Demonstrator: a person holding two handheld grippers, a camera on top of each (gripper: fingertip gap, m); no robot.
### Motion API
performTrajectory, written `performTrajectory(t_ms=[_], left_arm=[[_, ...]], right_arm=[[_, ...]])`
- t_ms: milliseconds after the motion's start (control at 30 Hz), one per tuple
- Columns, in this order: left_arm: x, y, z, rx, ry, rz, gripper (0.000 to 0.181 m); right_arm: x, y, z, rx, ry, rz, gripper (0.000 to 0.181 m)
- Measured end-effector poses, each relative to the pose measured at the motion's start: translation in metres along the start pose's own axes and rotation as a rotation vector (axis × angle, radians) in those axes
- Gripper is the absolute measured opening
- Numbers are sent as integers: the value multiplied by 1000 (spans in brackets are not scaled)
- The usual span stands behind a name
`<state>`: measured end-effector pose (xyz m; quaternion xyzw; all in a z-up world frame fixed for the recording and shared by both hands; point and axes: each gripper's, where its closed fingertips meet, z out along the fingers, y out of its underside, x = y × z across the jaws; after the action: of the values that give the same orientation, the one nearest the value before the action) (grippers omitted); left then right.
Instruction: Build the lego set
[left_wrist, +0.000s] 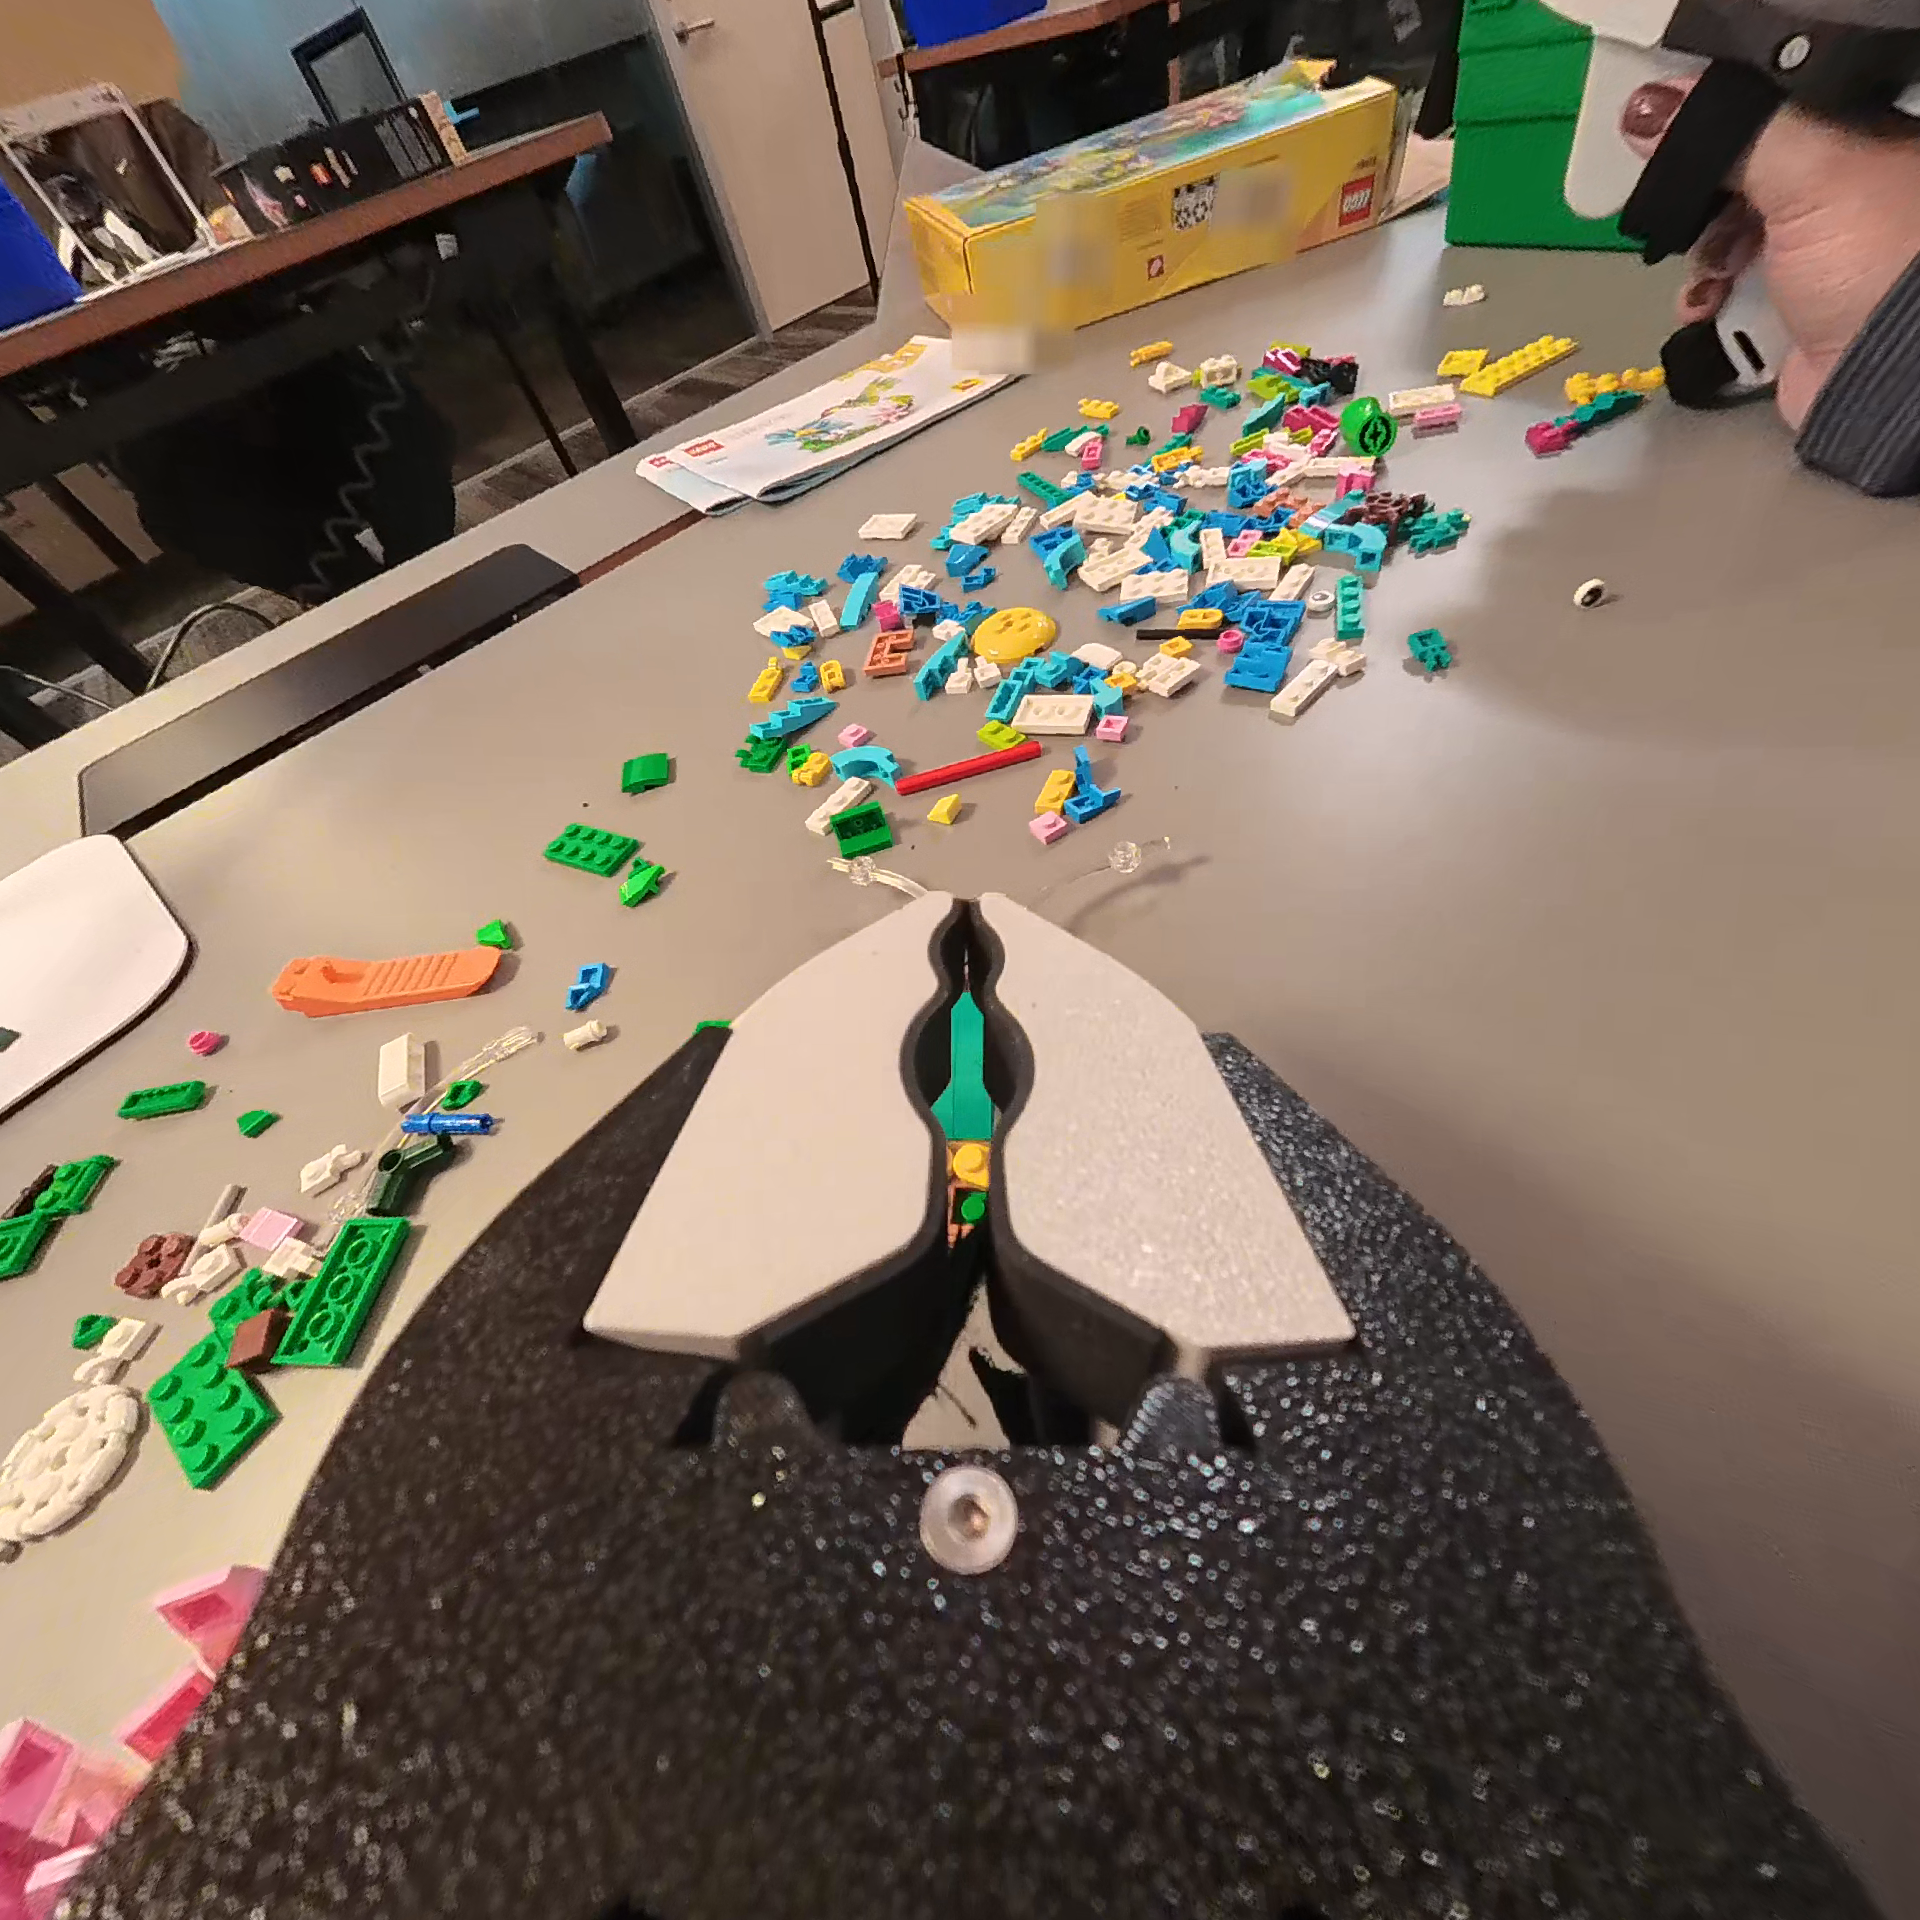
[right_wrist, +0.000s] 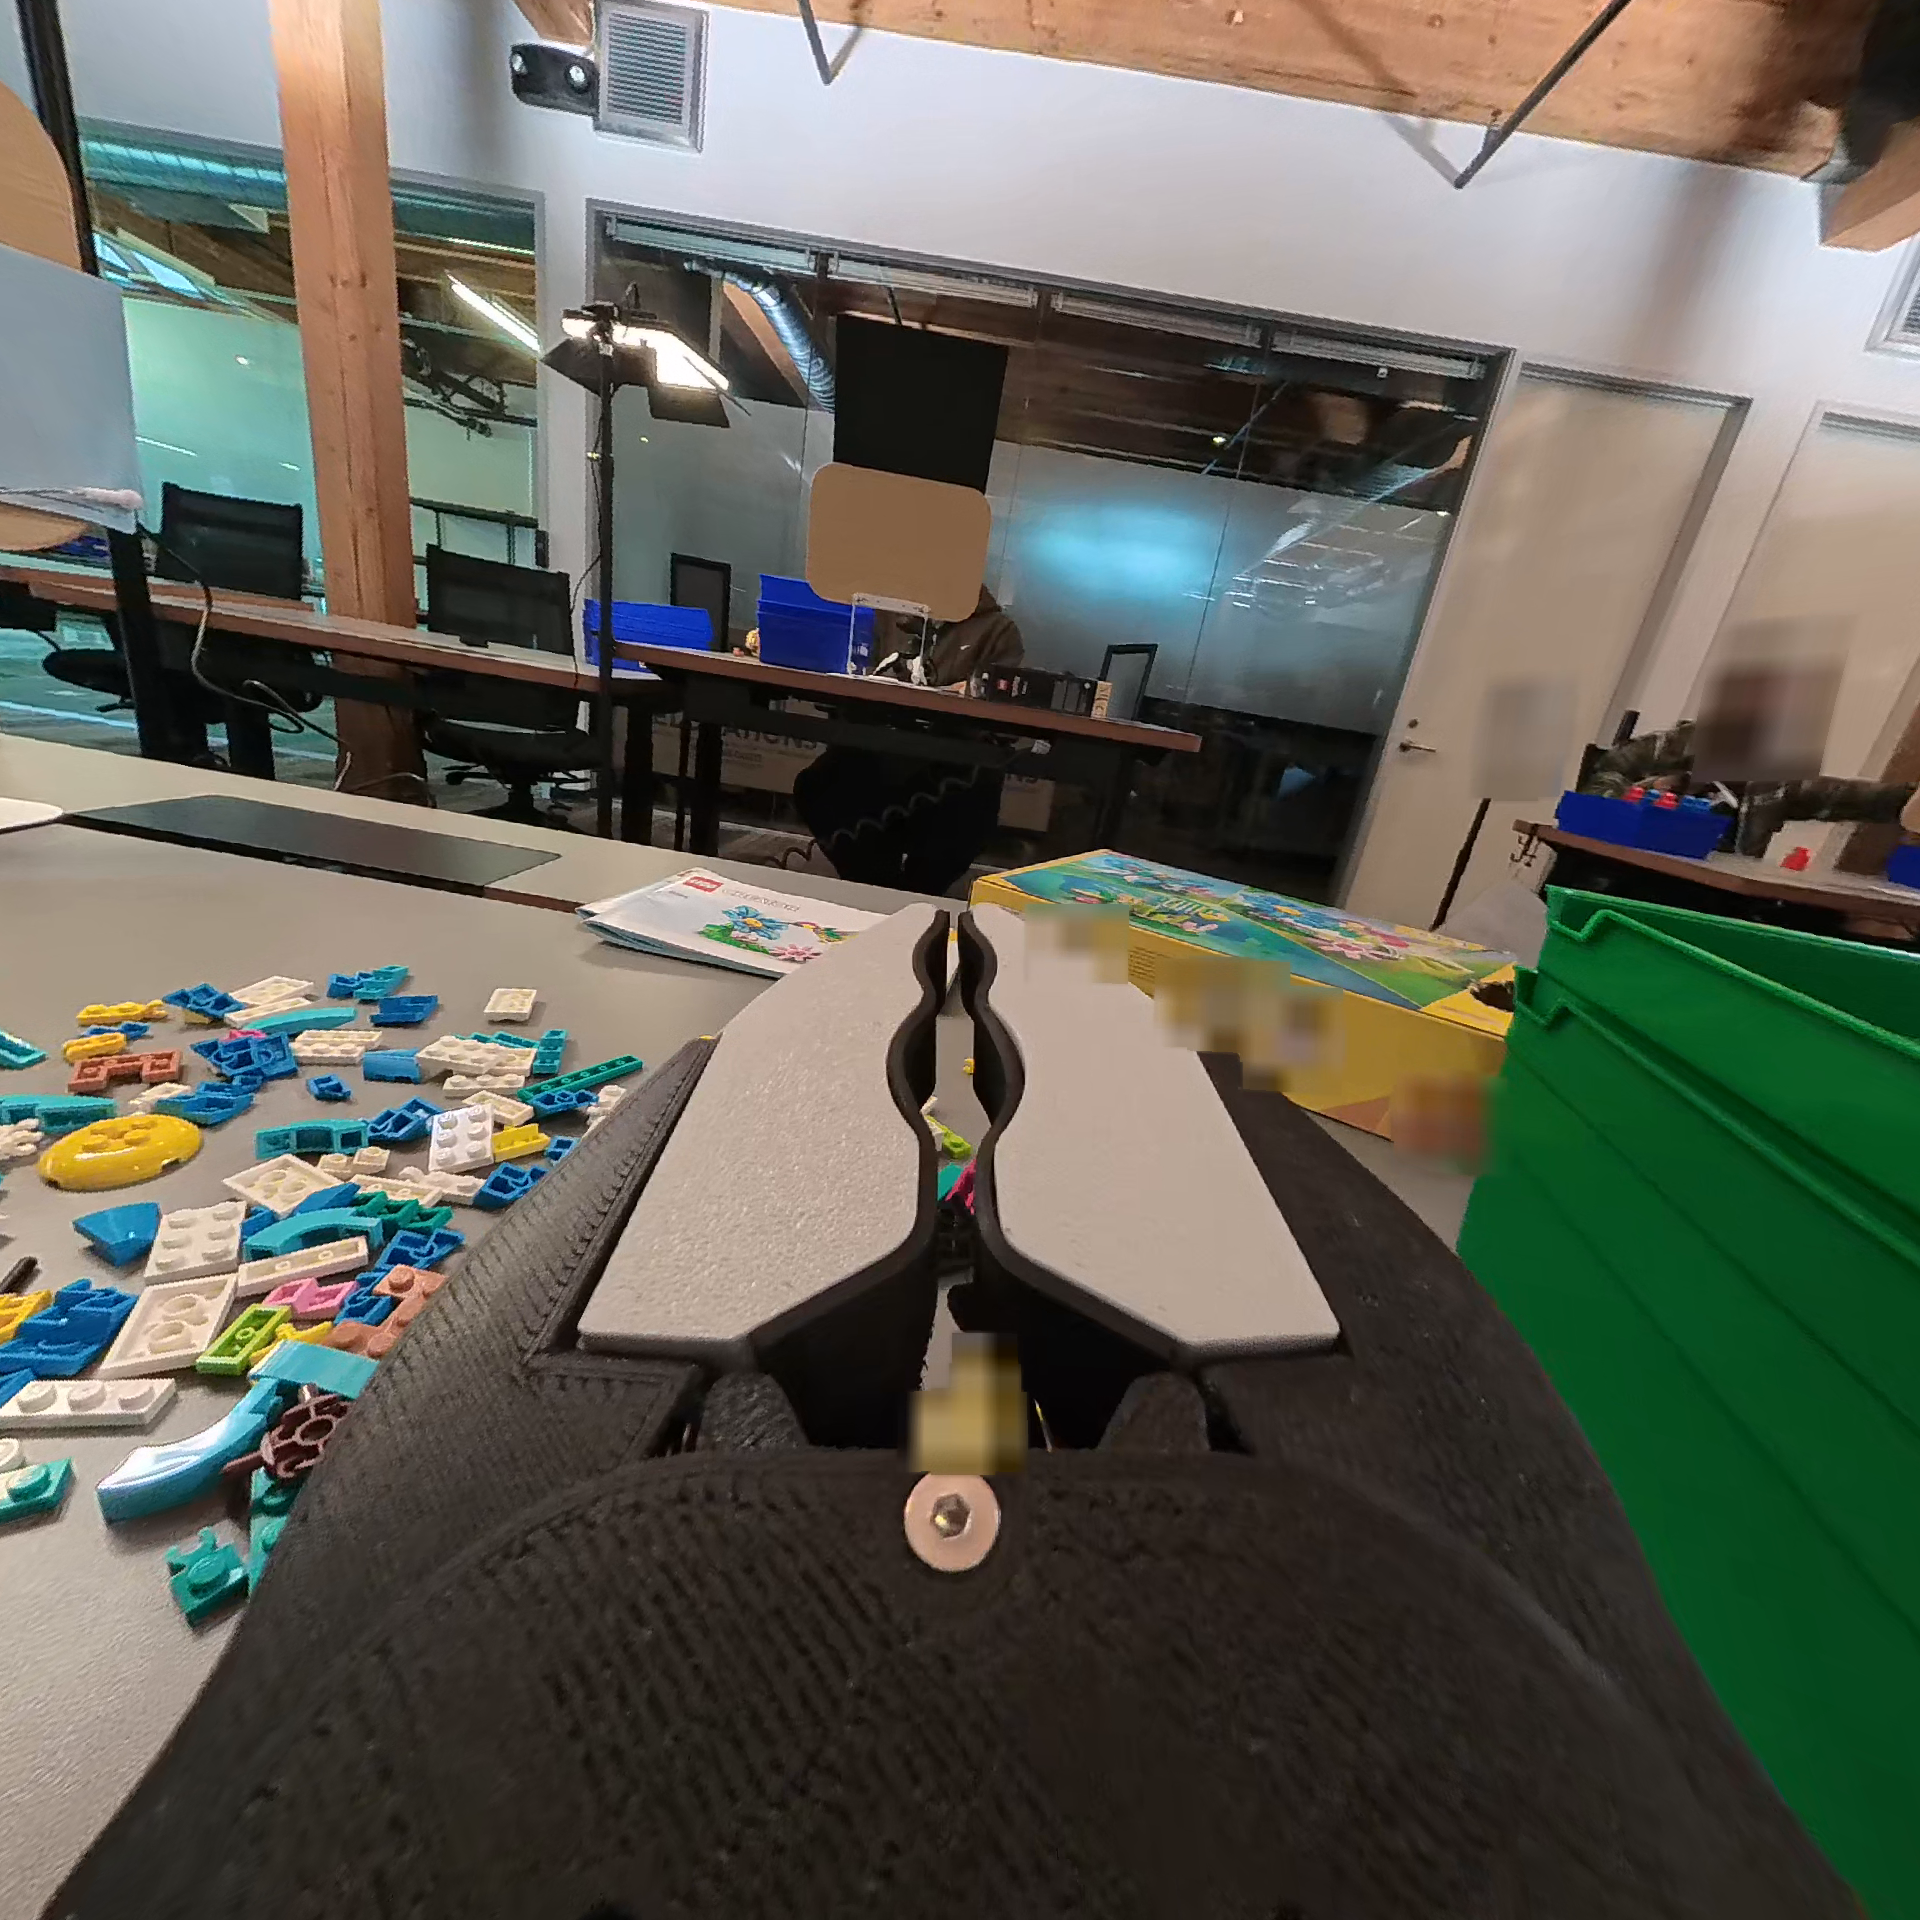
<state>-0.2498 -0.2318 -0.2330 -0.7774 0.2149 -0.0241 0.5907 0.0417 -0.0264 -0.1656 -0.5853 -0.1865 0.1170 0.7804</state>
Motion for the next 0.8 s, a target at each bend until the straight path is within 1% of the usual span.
performTrajectory(t_ms=[800], left_arm=[[3, 3, 1, -22, 12, 20, 0]], right_arm=[[-7, 0, 1, 0, -41, 15, 0]])
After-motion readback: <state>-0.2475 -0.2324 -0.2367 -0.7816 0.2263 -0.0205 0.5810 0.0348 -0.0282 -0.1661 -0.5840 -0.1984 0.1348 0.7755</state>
